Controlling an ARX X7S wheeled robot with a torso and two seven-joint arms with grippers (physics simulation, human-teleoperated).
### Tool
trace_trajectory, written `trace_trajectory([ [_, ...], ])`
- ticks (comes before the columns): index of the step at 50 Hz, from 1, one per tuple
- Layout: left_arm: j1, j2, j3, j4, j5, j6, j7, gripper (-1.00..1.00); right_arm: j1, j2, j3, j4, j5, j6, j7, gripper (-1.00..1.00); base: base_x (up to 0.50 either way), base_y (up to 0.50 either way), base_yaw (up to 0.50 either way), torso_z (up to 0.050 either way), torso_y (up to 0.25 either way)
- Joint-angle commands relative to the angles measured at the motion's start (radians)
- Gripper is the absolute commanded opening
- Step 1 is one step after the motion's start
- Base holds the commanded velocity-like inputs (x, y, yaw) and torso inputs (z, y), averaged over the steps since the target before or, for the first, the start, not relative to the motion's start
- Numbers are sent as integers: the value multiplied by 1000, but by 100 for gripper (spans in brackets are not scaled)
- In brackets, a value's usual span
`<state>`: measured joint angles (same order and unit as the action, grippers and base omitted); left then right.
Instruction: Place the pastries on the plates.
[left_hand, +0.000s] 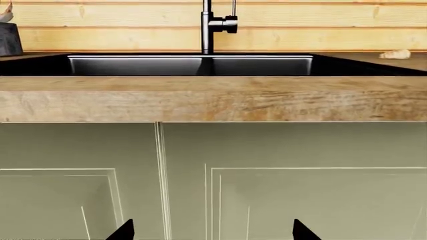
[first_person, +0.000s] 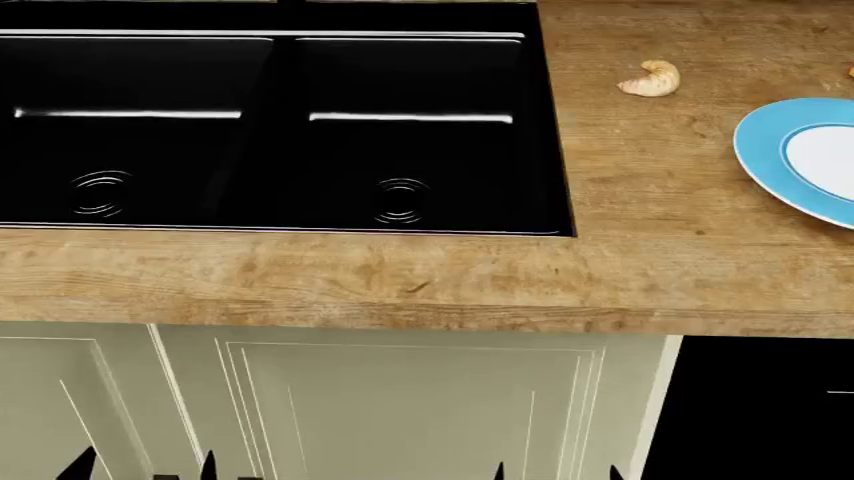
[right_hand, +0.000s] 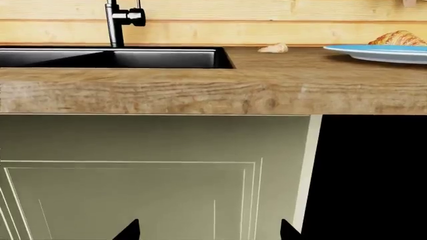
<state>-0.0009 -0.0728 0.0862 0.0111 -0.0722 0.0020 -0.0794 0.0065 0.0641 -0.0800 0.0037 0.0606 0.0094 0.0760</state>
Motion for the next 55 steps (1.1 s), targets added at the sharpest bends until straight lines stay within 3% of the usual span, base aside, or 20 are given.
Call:
trace_trajectory([
  [1, -1, -14, 12, 6, -23, -7, -18, 100, 2, 16, -22, 0, 16, -2, 15, 100, 0, 0, 0, 0, 0],
  [46, -12, -50, 67, -1, -53, 17, -80, 100, 12, 66, -69, -3, 61, 7, 58, 100, 0, 0, 0, 48, 54],
  [48, -5, -60, 67, 34, -60, -8, -80, 100, 14, 71, -66, -19, 67, 16, 60, 100, 0, 0, 0, 25, 27],
  [51, -11, -73, 12, 168, -152, -170, -106, 100, 1, 94, -65, -121, 49, 49, 77, 100, 0, 0, 0, 0, 0],
  [55, -46, -136, -41, 402, -217, -321, -131, 100, 17, 151, -33, -418, 44, 256, 110, 100, 0, 0, 0, 0, 0],
])
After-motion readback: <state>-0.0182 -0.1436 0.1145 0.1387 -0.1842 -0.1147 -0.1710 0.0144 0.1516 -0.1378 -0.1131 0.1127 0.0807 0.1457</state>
